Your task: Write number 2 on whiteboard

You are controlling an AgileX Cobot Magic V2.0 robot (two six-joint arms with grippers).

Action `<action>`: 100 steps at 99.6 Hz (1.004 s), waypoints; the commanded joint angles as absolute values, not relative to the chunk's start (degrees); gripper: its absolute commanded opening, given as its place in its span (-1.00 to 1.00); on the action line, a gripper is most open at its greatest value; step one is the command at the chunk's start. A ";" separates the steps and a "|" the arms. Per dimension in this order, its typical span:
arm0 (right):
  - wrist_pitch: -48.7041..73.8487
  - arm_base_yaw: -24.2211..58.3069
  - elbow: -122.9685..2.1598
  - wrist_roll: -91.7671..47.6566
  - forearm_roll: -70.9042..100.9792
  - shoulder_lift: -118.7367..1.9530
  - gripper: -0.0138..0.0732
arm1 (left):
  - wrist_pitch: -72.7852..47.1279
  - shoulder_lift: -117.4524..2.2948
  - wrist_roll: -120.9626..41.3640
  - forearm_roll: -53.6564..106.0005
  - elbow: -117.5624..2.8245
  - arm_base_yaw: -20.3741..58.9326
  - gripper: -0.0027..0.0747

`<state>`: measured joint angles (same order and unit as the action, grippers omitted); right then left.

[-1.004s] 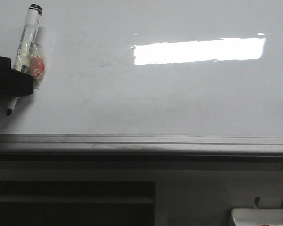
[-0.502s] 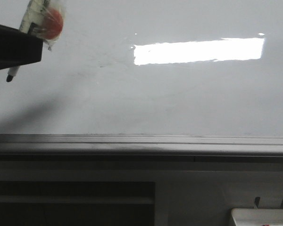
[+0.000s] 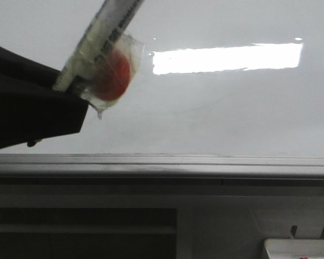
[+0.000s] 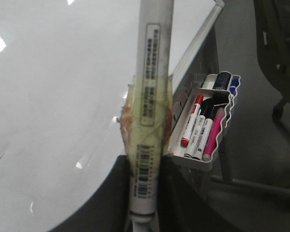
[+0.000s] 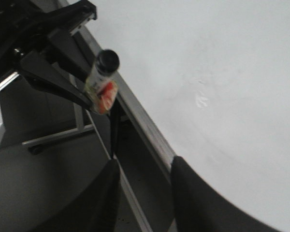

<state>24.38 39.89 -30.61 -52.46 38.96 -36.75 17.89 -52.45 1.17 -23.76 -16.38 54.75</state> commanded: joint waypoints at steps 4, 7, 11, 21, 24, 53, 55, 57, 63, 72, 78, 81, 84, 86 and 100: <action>20.49 44.35 -34.84 -53.64 39.99 -42.34 0.08 | 21.27 -53.30 1.52 -29.82 -17.79 55.31 -0.98; 20.49 45.66 -35.66 -53.64 39.99 -43.57 0.07 | 21.28 -53.59 1.52 -31.31 -17.79 55.31 -0.98; 19.77 46.82 -36.37 -53.64 39.99 -45.38 0.06 | 21.28 -53.95 1.52 -31.88 -17.79 55.31 -0.98; 18.31 49.77 -38.65 -53.64 40.07 -49.02 0.06 | 21.28 -54.21 1.52 -32.16 -17.79 55.31 -0.98; 18.26 50.45 -39.33 -53.64 40.07 -50.09 0.06 | 21.28 -54.29 1.52 -32.16 -17.79 55.31 -0.98; 21.12 51.50 -44.32 -53.64 41.92 -58.03 0.06 | 21.65 -54.29 1.52 -32.29 -17.79 55.31 -0.98; 21.62 51.50 -44.45 -53.64 42.18 -58.31 0.05 | 21.90 -54.29 1.52 -32.29 -17.79 55.31 -0.98; 22.14 51.50 -44.58 -53.64 42.47 -58.70 0.01 | 22.04 -54.29 1.52 -32.29 -17.79 55.31 -0.98; 22.66 51.50 -44.80 -53.64 42.79 -59.24 -0.18 | 22.45 -54.29 1.52 -32.29 -17.79 55.31 -0.98; 22.66 51.50 -44.80 -53.64 42.79 -59.48 -0.71 | 22.86 -54.29 1.52 -32.29 -17.79 55.31 -0.98; 22.39 51.50 -44.80 -53.54 42.92 -59.48 -0.85 | 22.86 -54.29 1.52 -32.19 -17.79 55.31 -0.98; 22.25 51.50 -44.80 -53.54 42.92 -59.36 -0.85 | 22.86 -54.29 1.52 -32.18 -17.79 55.31 -0.98; 22.10 51.50 -44.80 -53.54 42.92 -59.36 -0.85 | 22.86 -54.29 1.52 -32.18 -17.79 55.31 -0.98; 21.99 51.50 -44.80 -53.54 42.92 -59.36 -0.85 | 22.86 -54.29 1.52 -32.18 -17.79 55.31 -0.97; 22.99 51.50 -44.80 -53.67 42.70 -59.36 -0.85 | 22.86 -52.89 1.52 -32.04 -17.79 55.31 -0.62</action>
